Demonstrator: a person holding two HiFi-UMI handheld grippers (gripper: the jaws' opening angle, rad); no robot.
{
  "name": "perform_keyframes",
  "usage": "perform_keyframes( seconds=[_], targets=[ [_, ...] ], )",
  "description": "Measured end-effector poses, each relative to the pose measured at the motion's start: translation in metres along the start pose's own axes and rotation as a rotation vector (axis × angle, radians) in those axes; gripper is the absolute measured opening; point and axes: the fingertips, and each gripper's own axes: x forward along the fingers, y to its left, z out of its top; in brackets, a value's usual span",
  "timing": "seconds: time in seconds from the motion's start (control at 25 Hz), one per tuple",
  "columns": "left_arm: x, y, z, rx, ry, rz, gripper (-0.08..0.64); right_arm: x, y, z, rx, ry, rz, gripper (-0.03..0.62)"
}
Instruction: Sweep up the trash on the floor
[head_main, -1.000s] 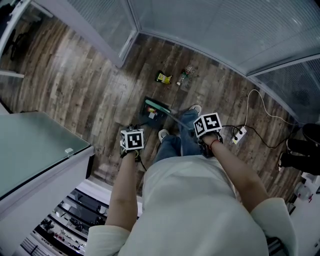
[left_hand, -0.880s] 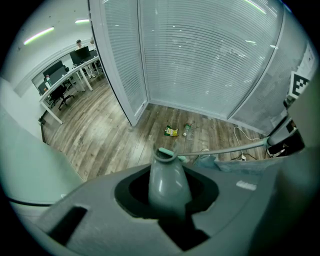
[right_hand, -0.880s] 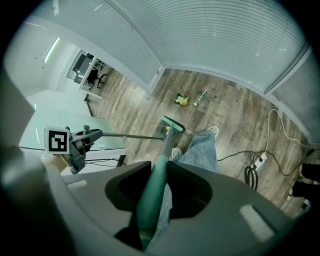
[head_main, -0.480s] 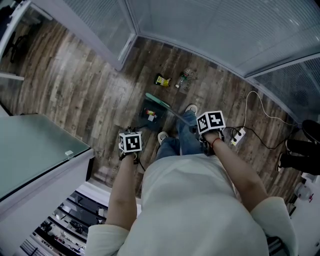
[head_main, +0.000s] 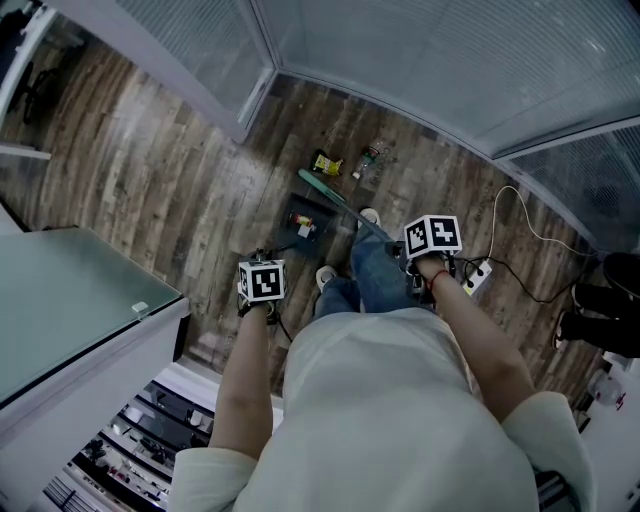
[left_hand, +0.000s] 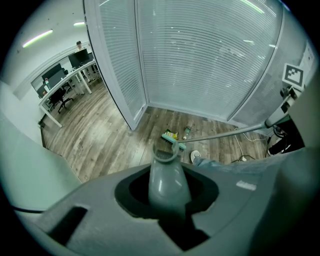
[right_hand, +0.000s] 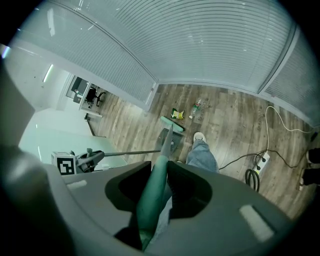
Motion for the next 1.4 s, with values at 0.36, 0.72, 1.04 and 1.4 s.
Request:
perform_keyframes(
  seconds=[0.36,0.72,1.04,1.4],
  targets=[
    [0.01,-0.006,0.037,-0.001,-0.005,-0.004,0.094,-0.007,-0.013,0.044,0.071,-0.023,0.028,0.11],
    [0.026,-0.01,0.069,-0.005,0.016,0.003,0.094,-0.014,-0.026,0.096,0.11,-0.047,0.046,0.11],
    [0.037,-0.008,0.091,-0.012,0.023,0.009,0.094,-0.013,-0.037,0.152,0.111,-0.068,0.019,0.11],
    [0.045,-0.008,0.1,-0.029,0.041,0.011,0.093,0.007,-0.048,0.198,0.115,-0.074,-0.015,0.11]
  ],
)
